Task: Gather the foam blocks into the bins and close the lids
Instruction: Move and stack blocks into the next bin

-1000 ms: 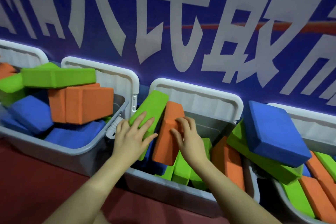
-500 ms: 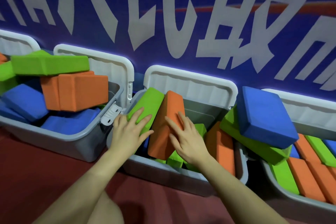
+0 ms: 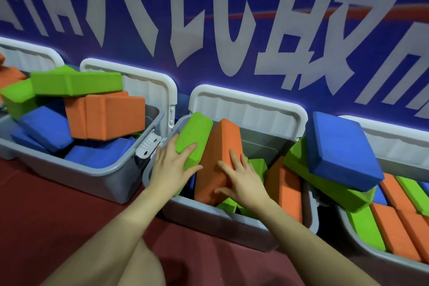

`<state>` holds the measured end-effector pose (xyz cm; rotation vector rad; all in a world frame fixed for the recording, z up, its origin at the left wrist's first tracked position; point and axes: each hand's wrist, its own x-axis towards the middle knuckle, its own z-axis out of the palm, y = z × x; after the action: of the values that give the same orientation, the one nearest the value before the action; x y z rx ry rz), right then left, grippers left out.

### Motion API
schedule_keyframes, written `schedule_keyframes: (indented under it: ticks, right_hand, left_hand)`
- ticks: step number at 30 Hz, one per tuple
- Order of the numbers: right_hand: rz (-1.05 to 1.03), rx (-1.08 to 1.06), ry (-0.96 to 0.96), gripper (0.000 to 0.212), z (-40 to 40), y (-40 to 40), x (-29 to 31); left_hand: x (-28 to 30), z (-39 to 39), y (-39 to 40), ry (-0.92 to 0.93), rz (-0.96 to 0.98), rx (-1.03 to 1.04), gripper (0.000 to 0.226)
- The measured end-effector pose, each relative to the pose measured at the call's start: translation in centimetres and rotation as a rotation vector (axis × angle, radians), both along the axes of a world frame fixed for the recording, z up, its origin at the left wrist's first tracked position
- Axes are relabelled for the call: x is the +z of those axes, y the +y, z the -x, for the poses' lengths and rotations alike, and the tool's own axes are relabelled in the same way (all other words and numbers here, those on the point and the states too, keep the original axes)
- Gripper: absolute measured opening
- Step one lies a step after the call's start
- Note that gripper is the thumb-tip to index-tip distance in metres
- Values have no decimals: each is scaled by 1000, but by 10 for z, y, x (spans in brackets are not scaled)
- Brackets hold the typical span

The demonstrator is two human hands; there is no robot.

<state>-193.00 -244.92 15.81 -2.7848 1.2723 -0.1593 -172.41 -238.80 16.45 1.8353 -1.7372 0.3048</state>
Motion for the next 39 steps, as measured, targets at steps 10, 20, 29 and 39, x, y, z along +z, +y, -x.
schedule_keyframes:
  ticks: [10, 20, 29, 39]
  right_hand:
    - [264, -149, -339, 59, 63, -28, 66]
    - [415, -365, -488, 60, 181, -59, 128]
    - [412, -489, -530, 60, 243, -57, 96]
    - [480, -641, -519, 67, 265, -38, 74]
  left_hand:
    - [75, 49, -50, -154, 182, -149, 61]
    - [168, 170, -121, -344, 211, -372, 63]
    - [192, 266, -148, -506, 160, -528, 66]
    - [174, 292, -152, -605, 60, -726, 86]
